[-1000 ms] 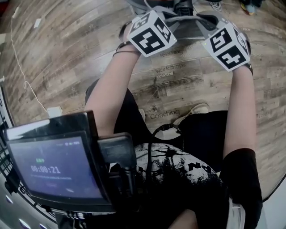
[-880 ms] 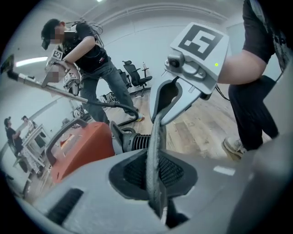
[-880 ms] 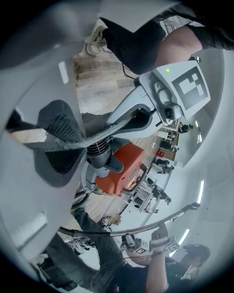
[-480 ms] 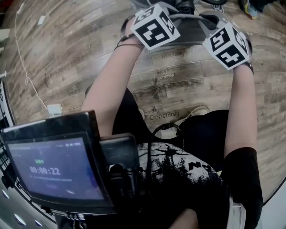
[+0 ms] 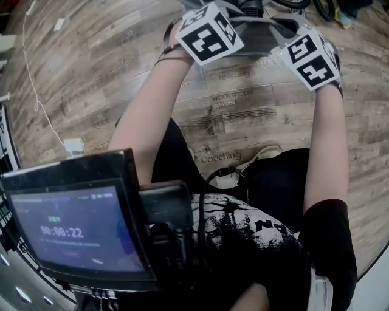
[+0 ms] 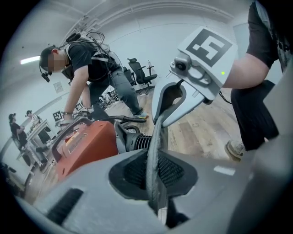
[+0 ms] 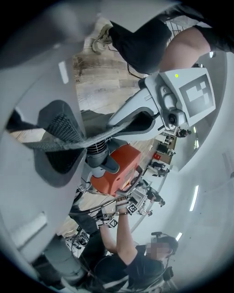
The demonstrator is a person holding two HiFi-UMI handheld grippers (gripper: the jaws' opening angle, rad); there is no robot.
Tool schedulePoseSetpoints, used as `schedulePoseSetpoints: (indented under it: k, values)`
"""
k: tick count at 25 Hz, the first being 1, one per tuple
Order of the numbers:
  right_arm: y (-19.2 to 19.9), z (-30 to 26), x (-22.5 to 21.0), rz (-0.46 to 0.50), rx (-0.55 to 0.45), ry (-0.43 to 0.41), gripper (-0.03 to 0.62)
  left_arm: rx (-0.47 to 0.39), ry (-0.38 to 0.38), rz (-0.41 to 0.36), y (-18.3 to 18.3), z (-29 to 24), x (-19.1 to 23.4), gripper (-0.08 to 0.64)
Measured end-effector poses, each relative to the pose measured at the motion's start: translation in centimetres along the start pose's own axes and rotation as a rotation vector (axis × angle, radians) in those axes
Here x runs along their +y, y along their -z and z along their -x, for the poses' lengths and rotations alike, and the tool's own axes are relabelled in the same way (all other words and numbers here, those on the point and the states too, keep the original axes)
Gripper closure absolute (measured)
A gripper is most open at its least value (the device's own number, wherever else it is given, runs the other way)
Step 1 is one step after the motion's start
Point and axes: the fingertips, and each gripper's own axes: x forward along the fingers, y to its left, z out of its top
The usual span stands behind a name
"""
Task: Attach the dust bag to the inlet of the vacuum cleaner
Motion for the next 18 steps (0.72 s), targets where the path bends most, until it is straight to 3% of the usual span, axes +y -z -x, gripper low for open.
schedulePoseSetpoints:
  k: [3,8,11,14,18]
  values:
    - [0.5,1.1,0.6,-0.025,0.002,0.000,0.557,-0.008,-0.012,-0.006,-0.9,0.8,-1.0,0.511]
    - [-0.9,2.6,1.0,0.059,0.012,-0.010,0.557,-0.009,-0.024,0.069,-1.0,2.4,-1.2,0.508]
    - [-1.4,2.5,0.4,0.099,-0.006,-0.041,0.557,0.031,-0.027,0.076,-0.8,2.0,-0.6,0.506]
    - [-1.6,1.6,-0.2,0.134,-0.041,-0.073,0.558,0.069,-0.007,0.132,-0.3,0.8,-0.1,0.505]
    - [-1.1,1.4,0.8,0.176,-0.090,-0.119,0.560,0.170,-0.073,0.111,0.8,0.4,-0.6,0.505]
